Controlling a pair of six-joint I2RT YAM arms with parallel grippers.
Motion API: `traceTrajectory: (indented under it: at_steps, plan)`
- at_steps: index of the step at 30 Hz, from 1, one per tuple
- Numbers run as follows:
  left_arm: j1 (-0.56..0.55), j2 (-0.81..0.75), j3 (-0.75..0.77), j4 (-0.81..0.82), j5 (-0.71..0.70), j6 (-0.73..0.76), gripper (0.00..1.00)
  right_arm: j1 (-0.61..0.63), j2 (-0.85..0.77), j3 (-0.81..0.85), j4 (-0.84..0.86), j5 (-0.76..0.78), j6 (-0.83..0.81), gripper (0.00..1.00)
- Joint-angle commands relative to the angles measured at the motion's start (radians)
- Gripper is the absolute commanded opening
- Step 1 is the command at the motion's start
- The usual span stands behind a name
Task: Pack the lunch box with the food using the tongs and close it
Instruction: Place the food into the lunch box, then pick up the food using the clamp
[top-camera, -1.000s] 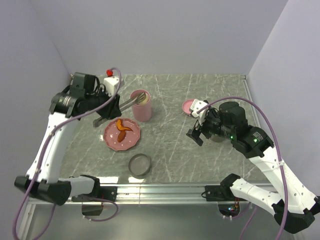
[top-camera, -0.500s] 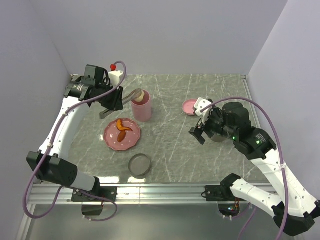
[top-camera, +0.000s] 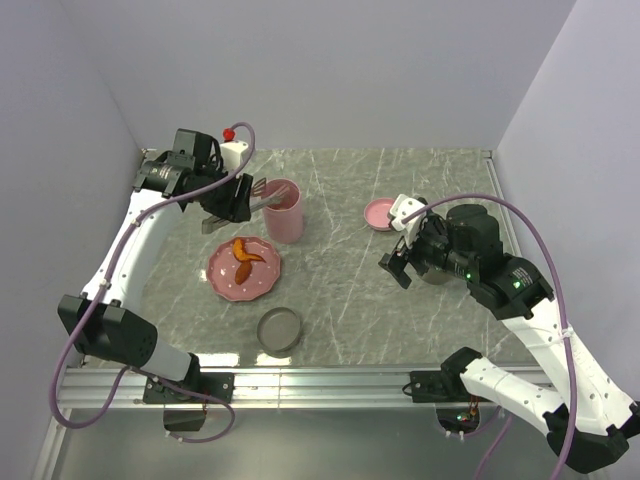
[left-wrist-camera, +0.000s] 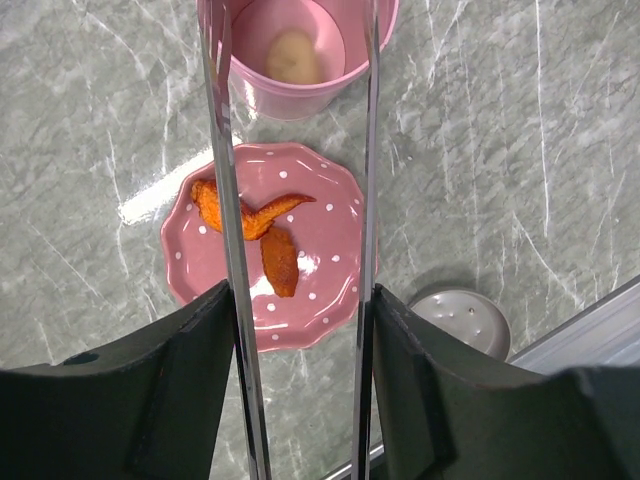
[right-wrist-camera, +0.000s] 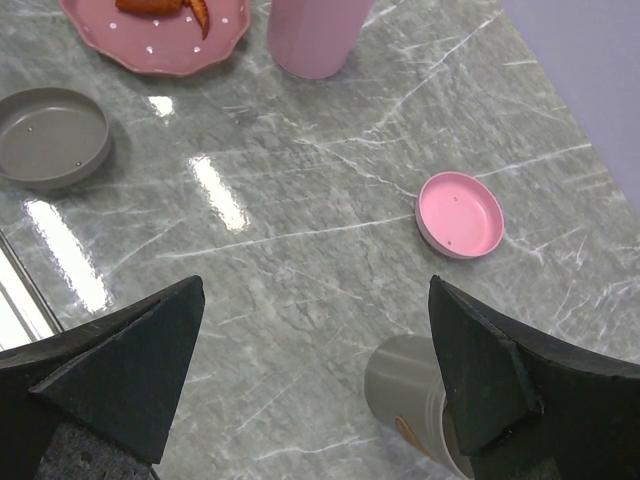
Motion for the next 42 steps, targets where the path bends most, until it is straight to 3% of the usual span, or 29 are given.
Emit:
traceTrajectory:
  at_steps: [1,10,22,30,42]
  plan:
    - [0.004,-0.01,0.052,0.014,0.011,-0.006,0.59,-0.009,-0.009,0.007,0.026,0.002,0.009,1.0]
    - [0.03,-0.114,0.049,-0.033,0.017,-0.021,0.57,-0.01,0.005,0.026,0.021,0.002,0.007,1.0]
    - [0.102,-0.39,-0.178,-0.2,0.011,0.074,0.57,-0.01,0.005,0.027,0.007,-0.005,0.004,1.0]
    - [0.102,-0.473,-0.328,-0.299,-0.045,0.137,0.58,-0.012,0.009,0.041,0.006,-0.012,0.009,1.0]
    - [0.1,-0.504,-0.554,-0.196,-0.15,0.189,0.57,-0.01,0.003,0.03,0.007,-0.017,0.007,1.0]
